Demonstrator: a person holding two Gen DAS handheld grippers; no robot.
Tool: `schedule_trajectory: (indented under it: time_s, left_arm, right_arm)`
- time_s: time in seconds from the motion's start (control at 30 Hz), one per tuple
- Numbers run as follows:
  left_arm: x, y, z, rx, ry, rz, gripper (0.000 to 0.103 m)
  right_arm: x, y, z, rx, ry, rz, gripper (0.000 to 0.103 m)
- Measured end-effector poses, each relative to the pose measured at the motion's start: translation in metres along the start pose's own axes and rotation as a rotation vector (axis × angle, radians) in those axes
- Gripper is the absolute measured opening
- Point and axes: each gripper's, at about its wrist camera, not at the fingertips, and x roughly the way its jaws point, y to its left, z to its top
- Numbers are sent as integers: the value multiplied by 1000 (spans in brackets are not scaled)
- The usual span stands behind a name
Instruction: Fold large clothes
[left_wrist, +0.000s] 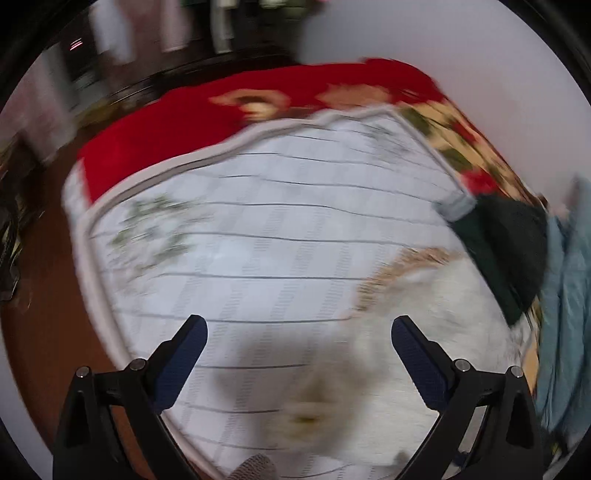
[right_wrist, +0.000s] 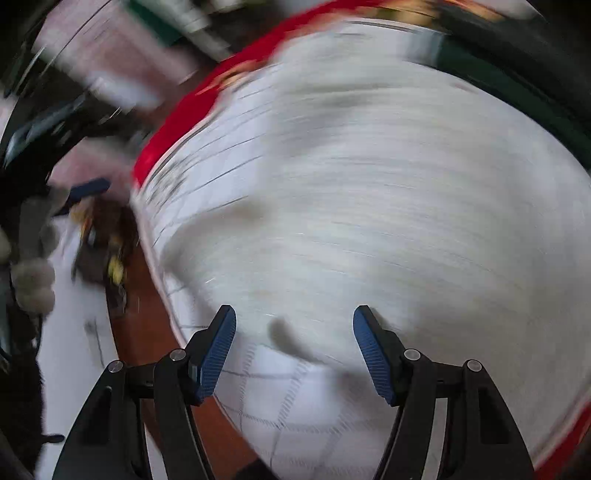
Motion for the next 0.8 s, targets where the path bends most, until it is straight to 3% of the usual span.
schedule_trajectory:
  time_s: [0.1,0.17,0.2,0.23,0.3,0.33,0.43,0.53,0.6,0.67,0.8]
  left_arm:
    - [34,-32,-22,89,39,54,103]
    - [63,-38,-46,142,90,129,103]
    - [84,-37,-65,175,141,186,103]
    - [101,-32,-80,188,190,223,103]
    - [120,-19,-102,161,254,201,103]
    - [122,-15,-105,153,262,200,103]
    - [118,-16,-98,176,257,198,103]
    - [108,-29,-86,218,248,224,103]
    - [91,-45,-74,263,218,237,102]
    - [62,-72,-53,299,154,201,102]
    - [57,-124,-12,326,89,161,102]
  right_arm:
    - [-33,-62,3,202,-24,-25,66]
    - [-39,-89,18,252,-26,-54,43]
    - [-40,-101,28,277,-25,-43,38]
    - [-38,-109,35,300,-13,-44,37]
    - [-28,-116,49,305,30,-42,37]
    - [-13,-116,58,282,89,-84,37]
    - [31,-120,78,272,207,-139,37]
    - [59,-135,85,292,200,-182,38]
    - [54,-141,95,357,257,-165,38]
    - [36,-140,100,369,277,-148,39]
    - [-13,-139,103,442,181,-36,41]
